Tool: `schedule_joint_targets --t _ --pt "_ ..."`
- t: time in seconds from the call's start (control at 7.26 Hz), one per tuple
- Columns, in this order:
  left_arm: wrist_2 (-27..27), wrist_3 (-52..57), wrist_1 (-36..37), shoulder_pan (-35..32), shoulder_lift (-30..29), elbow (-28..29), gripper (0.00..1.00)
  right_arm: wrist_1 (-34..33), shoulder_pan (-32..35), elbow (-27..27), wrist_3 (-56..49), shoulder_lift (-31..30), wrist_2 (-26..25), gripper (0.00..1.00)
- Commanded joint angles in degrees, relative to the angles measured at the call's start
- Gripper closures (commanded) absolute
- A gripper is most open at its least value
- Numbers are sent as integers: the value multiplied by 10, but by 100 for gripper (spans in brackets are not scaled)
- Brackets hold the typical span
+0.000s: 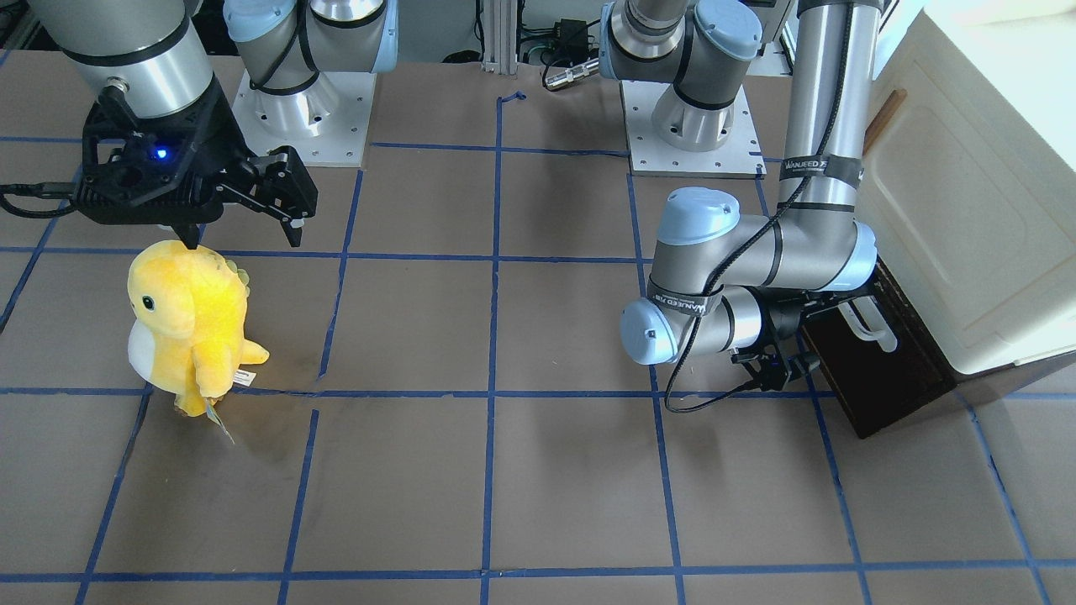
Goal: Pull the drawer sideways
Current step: 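Close the left gripper around the white drawer handle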
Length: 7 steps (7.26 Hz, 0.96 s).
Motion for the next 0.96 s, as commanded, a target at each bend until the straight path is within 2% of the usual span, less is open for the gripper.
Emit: schedule_joint_targets --t 0.0,0.41,0.69,0.83 --pt "1 1 1 14 -3 0 52 0 0 0 0 0 0 0" --pt "1 3 0 14 -4 0 56 0 0 0 0 0 0 0" --pt "2 8 0 14 -5 1 66 0 0 0 0 0 0 0" --pt "2 9 0 14 -6 1 68 0 0 0 0 0 0 0"
